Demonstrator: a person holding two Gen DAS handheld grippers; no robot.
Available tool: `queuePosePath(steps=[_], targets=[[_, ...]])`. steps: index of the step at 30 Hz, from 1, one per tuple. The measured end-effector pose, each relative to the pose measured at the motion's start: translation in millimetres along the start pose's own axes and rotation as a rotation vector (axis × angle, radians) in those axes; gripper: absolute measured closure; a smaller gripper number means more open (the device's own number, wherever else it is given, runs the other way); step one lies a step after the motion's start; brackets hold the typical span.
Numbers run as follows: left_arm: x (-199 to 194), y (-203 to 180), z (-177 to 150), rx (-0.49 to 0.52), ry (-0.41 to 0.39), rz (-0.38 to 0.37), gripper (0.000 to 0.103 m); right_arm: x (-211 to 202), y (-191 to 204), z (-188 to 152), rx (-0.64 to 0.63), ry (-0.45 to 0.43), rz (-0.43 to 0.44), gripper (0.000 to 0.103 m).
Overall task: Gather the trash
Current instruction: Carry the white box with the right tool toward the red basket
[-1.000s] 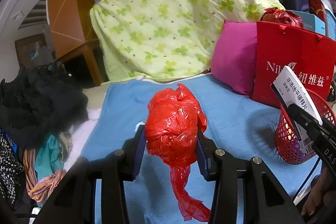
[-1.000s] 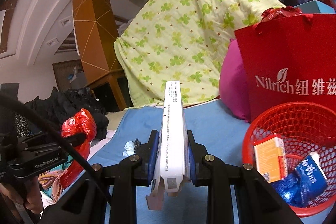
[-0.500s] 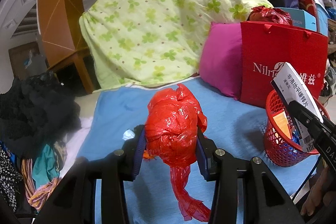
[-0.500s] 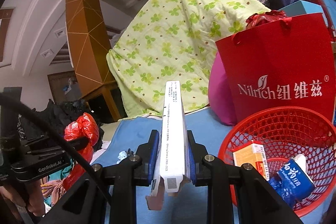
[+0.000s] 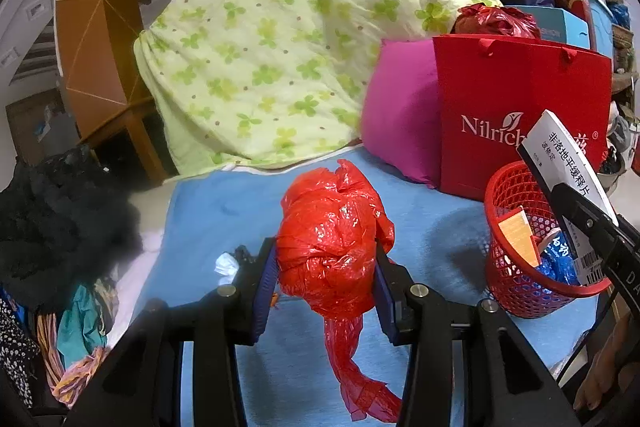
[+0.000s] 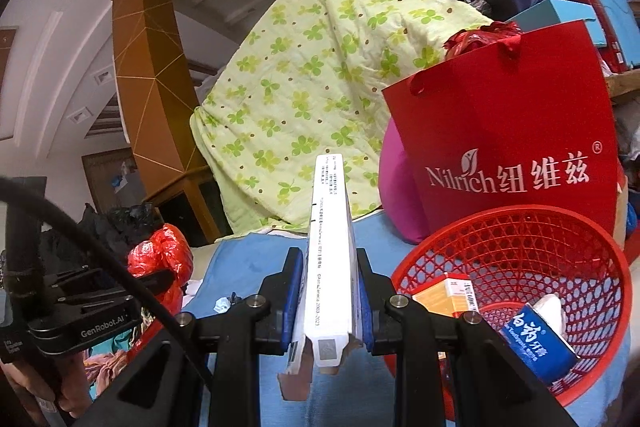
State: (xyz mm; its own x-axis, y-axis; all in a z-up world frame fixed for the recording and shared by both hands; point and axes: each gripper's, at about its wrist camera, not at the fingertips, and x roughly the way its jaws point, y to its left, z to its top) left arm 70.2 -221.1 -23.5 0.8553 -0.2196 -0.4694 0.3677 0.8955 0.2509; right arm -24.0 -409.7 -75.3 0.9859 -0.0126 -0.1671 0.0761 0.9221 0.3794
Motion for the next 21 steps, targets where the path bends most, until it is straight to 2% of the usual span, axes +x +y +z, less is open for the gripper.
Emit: queuePosePath(steps=[21], targets=[[0.3, -29.3, 5.7, 0.047, -0.004, -0.039, 0.057, -13.7, -17.3, 3.9, 0.042, -0.026, -0.027, 0.076]])
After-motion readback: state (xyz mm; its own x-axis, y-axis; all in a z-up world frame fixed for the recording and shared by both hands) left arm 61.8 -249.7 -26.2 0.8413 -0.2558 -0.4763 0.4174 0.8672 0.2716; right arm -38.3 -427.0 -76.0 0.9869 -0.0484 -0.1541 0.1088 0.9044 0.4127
